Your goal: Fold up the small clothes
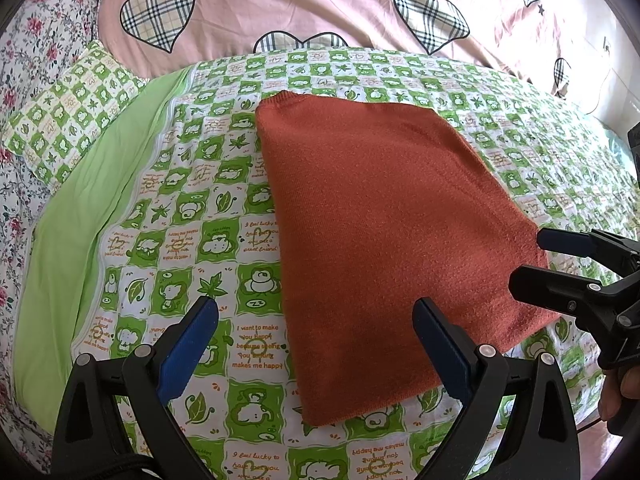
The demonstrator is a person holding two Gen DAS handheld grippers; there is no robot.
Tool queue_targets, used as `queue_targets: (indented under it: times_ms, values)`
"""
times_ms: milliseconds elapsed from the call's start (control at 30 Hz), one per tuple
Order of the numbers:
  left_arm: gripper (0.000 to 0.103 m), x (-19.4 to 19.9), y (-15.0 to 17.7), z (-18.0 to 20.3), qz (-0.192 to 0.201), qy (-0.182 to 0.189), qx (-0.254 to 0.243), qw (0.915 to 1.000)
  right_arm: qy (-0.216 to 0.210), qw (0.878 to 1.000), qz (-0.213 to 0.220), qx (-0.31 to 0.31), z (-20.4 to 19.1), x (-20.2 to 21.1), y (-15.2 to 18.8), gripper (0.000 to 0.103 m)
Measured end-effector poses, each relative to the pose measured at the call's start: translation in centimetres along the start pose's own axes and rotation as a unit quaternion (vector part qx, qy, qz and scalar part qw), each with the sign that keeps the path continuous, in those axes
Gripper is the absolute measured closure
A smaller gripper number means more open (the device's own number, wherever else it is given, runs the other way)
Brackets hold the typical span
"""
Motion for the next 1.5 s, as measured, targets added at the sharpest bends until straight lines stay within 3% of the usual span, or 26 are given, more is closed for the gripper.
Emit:
queue_targets:
  times_ms: [1500]
  values:
    - [0.005, -0.24, -0.34, 0.13, 0.000, 0.004, -0.002, 1.0000, 0.001, 1.000, 0.002, -0.001, -0.01, 0.10, -0.09, 0.005]
Point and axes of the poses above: each gripper's, at about its wrist camera, not at the fingertips, and x roughly against the way its jaws point, z to its right, y to its underside, the point moved 7 cm from there along -x, roughly the way its jaws point, and after that the axes turned 1 degree about -x, right-handed, at the moved point
